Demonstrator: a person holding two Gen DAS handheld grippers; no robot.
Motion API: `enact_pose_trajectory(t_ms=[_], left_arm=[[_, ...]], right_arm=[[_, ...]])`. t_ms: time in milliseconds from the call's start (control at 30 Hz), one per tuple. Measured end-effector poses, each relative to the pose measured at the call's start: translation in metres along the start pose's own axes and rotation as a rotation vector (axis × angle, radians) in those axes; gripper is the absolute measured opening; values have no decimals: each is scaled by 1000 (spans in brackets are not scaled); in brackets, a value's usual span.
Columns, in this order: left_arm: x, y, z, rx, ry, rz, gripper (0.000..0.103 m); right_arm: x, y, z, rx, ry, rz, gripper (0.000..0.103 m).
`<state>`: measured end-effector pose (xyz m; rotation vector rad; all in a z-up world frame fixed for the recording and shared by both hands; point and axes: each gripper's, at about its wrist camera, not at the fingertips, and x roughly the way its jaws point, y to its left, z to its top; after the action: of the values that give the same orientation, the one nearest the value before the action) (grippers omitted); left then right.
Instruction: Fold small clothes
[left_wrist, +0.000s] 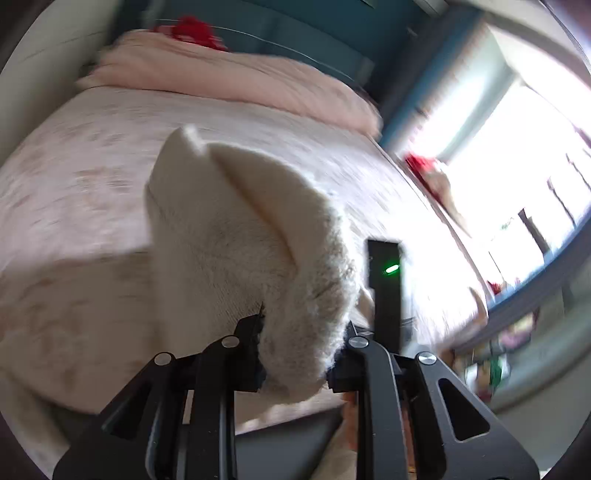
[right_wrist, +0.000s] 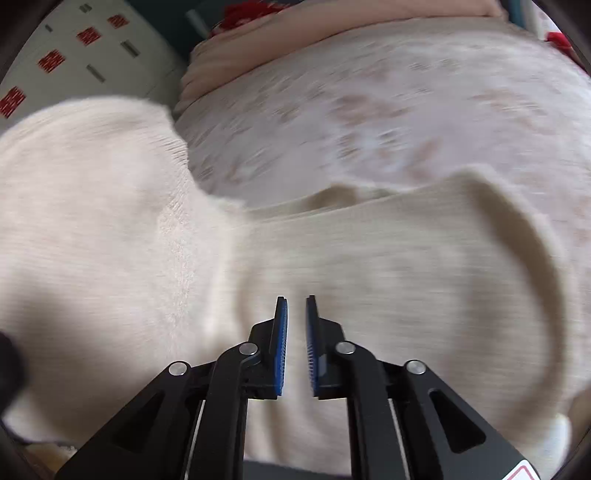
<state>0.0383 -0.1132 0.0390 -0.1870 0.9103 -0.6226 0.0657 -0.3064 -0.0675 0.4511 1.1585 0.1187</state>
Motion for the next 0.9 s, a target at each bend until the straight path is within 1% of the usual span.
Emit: enact_pose_trajectory(t_ms=[33,67,133,167,200,233,267,300,333,367,400,433,467,533,600,633,667,700,733,767,800,833,867,900], left_arm=[[13,-11,-3,20,21,-1,21],[38,-26,-10,47,69,-5,21],[79,-43,-29,77,146,2,24],[106,-50,-44,90,199,10,28],[120,-52,-54,93,239,30,29],[128,-51,-61,92,260,54,30],[127,-51,-70,99,236,71,36],[119,-53,-74,119,192,72,43],[106,-55,-78,163,141,65,59],[95,-56,-80,194,114,67,75],[81,-56,-82,230,82,72,80],[67,-55,-86,257,45,85,86],[53,-45,-90,267,27,103,89],[41,-34,-94,267,21,142,89],[43,-16,-98,288,60,223,89],[41,-5,-110,303,75,259,89],[38,9,-122,318,109,311,89],[32,17,-130,307,131,321,89],[35,25,-133,272,151,317,89],[39,33,-134,250,161,314,89],[41,37,-133,240,163,314,89],[45,41,-131,228,152,319,89],[45,44,-129,223,146,316,86],[49,48,-126,216,152,307,82]], right_arm=[[-16,-20,-1,18,-20,-29,15],[-33,-43,-4,41,-37,-57,16],[-55,-76,-9,86,-51,-87,17],[-65,-91,-13,107,-53,-96,19],[-75,-104,-17,126,-57,-104,24],[-84,-113,-20,136,-58,-107,28],[-89,-117,-23,132,-62,-100,35],[-92,-116,-24,124,-66,-87,45],[-92,-114,-22,114,-67,-68,50],[-91,-109,-20,100,-63,-35,59],[-84,-99,-15,87,-56,-9,64],[-79,-92,-12,74,-49,17,67],[-70,-83,-6,57,-38,41,71],[-49,-67,7,30,-15,51,74],[-25,-60,18,31,25,41,75],[-11,-58,23,49,57,40,75],[1,-57,27,67,88,36,75],[13,-55,29,77,115,34,75],[22,-52,30,84,137,34,76],[27,-49,29,78,150,22,72],[29,-43,28,59,147,11,46],[31,-37,27,40,147,16,26],[28,-33,28,43,139,31,18],[17,-28,30,50,104,61,17]])
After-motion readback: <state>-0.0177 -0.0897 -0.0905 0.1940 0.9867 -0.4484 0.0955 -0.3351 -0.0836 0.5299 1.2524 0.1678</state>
